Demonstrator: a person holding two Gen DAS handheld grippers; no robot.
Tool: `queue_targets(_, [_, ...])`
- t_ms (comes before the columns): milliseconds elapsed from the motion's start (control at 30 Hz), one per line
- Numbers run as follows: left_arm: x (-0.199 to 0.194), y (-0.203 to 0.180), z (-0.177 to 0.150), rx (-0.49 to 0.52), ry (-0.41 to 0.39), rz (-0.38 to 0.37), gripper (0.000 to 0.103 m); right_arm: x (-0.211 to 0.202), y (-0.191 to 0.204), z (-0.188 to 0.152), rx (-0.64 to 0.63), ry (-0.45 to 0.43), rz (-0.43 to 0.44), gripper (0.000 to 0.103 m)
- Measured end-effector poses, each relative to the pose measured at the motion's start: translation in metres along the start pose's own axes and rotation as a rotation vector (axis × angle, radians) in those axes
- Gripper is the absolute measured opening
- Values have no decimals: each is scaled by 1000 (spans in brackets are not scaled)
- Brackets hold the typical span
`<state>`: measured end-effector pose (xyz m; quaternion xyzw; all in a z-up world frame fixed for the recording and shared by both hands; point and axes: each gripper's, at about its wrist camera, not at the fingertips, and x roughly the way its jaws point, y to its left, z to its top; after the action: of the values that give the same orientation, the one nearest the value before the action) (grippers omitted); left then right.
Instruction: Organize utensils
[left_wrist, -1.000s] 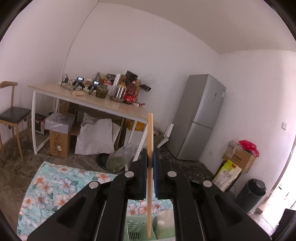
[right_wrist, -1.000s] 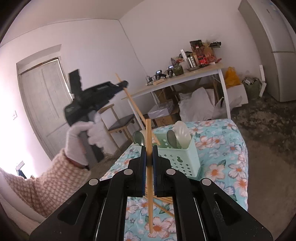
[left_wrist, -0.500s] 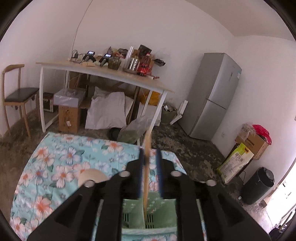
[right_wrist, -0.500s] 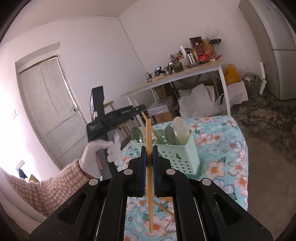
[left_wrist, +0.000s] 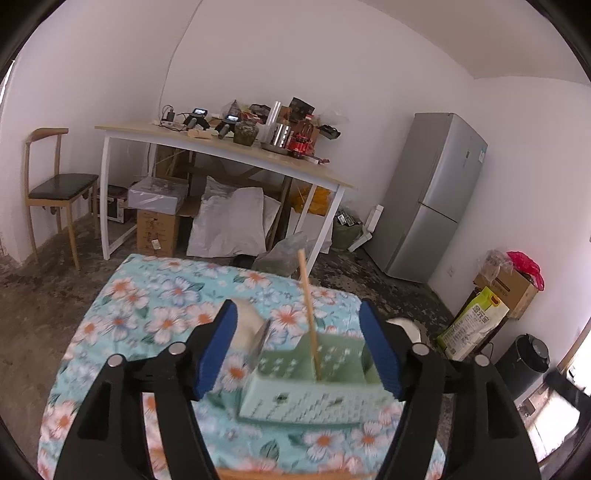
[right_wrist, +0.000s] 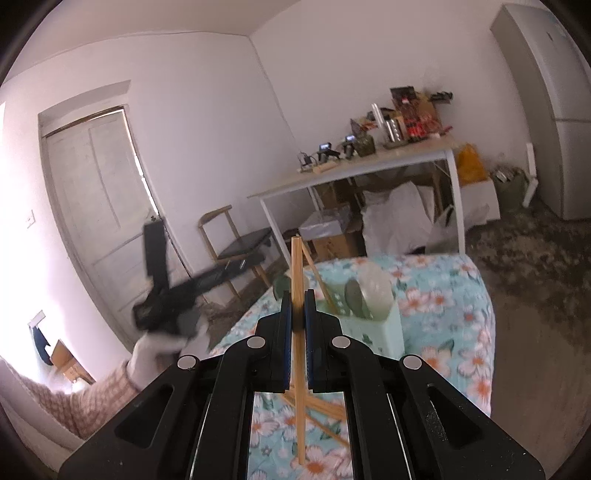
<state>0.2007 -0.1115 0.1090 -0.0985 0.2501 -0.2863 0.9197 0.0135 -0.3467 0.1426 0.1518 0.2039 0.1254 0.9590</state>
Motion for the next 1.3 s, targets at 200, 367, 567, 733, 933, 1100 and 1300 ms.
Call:
queue_targets(200, [-34, 17, -40, 25, 54, 43, 76, 18, 8, 39, -52, -36, 51, 5])
queue_targets(367, [-46, 35, -83, 30, 133, 96, 79, 42, 11, 77, -83, -67, 78, 4])
queue_targets(567, [-53, 55, -117, 19, 194, 151, 80, 73, 13, 113, -121, -110, 48, 4])
queue_targets(733, [-59, 62, -124, 28, 191, 191, 83, 100, 12, 115, -157, -112, -18, 5])
queue_targets(933, [-60, 66, -124, 24, 183, 199, 84, 141, 8, 77, -241, -20, -101, 5])
queue_targets(1100, [-59, 67, -124, 24, 191, 193, 84, 147, 6, 55, -266, 46, -118, 31])
queue_targets(1300, [-58, 65, -126, 13, 191, 187, 84, 104, -6, 59, -182, -11, -109, 42])
